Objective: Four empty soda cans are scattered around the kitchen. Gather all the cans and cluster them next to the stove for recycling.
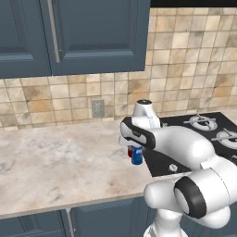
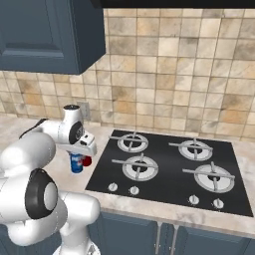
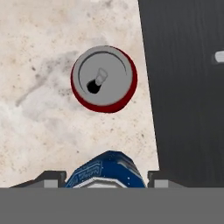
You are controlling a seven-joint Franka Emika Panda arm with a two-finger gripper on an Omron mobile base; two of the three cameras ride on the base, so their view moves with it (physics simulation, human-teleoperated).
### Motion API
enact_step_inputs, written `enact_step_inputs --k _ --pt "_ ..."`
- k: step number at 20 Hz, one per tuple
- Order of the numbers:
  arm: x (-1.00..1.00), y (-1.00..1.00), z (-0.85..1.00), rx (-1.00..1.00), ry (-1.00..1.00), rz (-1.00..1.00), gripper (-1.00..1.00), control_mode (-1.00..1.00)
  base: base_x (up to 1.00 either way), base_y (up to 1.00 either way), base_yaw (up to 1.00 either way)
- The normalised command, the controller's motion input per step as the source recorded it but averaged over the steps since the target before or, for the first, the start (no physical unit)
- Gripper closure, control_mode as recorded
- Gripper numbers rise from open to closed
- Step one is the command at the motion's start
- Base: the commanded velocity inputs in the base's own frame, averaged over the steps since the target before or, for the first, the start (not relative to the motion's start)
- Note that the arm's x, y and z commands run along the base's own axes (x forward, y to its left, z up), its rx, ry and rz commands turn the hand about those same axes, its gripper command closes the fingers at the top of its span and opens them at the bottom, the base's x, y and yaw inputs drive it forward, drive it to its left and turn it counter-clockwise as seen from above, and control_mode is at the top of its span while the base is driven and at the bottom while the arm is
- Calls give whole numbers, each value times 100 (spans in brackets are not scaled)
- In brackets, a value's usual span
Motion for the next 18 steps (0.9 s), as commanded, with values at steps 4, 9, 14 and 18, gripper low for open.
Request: enact_step_inputs --k 4,9,14,18 --pt "-24 0 -21 0 0 0 100 -100 0 0 0" --pt "-30 0 -20 0 0 0 100 -100 0 0 0" --pt "-10 0 -29 -4 -3 0 100 -100 0 0 0" --pt "9 -4 -6 -8 -3 0 100 -100 0 0 0"
